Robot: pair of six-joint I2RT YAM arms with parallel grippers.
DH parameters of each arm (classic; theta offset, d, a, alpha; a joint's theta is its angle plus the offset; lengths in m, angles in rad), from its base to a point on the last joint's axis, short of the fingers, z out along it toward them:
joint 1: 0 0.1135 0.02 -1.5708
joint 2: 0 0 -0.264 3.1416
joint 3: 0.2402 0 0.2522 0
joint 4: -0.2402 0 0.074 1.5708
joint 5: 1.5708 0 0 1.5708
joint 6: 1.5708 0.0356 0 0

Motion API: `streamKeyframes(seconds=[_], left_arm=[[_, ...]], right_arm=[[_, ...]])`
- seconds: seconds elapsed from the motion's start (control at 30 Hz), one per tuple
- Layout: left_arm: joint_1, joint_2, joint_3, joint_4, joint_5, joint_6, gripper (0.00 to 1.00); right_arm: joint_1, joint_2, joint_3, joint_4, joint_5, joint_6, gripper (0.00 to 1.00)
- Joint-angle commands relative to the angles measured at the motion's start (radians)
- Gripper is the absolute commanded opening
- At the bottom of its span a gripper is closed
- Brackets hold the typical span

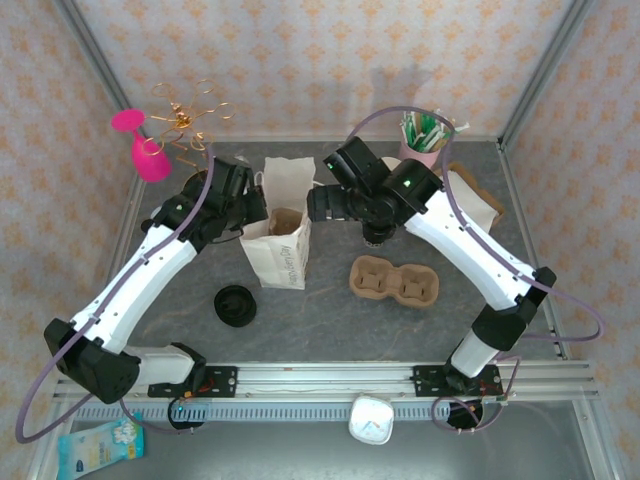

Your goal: Pack the takeout coffee

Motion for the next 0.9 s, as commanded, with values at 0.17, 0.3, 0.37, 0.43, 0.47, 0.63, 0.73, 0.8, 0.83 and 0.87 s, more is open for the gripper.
streamKeyframes(seconds=[0.17, 0.3, 0.37, 0.43, 0.47, 0.63, 0.73, 0.8, 0.83, 0.87], left_arm=[[0.031, -0.043, 0.01, 0.042, -0.006, -0.056, 0.35], [0.047, -0.052, 0.016, 0.025, -0.008, -0.018, 0.41], [0.057, -0.058, 0.014, 0.026, 0.026, 0.0, 0.42], [0.061, -0.062, 0.014, 0.026, 0.042, 0.007, 0.42], [0.062, -0.064, 0.014, 0.025, 0.039, 0.04, 0.42], [0.07, -0.053, 0.027, 0.009, 0.074, 0.104, 0.4], [0.07, -0.052, 0.038, -0.004, 0.084, 0.131, 0.39], [0.071, -0.053, 0.041, -0.011, 0.08, 0.143, 0.39], [0.072, -0.051, 0.04, -0.013, 0.08, 0.147, 0.39], [0.072, -0.049, 0.04, -0.017, 0.082, 0.149, 0.4]], right_arm=[[-0.032, -0.004, 0.034, -0.018, 0.055, 0.006, 1.0], [-0.106, -0.023, 0.039, -0.05, 0.092, 0.043, 1.0], [-0.161, -0.044, -0.005, -0.038, 0.093, 0.043, 1.0], [-0.205, -0.048, -0.047, -0.029, 0.107, 0.044, 1.0], [-0.224, -0.047, -0.074, -0.014, 0.106, 0.039, 1.0], [-0.311, -0.038, -0.255, 0.098, 0.062, 0.043, 1.0], [-0.332, -0.01, -0.33, 0.165, 0.042, 0.034, 1.0], [-0.34, 0.017, -0.345, 0.193, 0.027, 0.023, 1.0], [-0.343, 0.033, -0.348, 0.201, 0.02, 0.02, 1.0], [-0.349, 0.05, -0.352, 0.207, 0.016, 0.016, 1.0]])
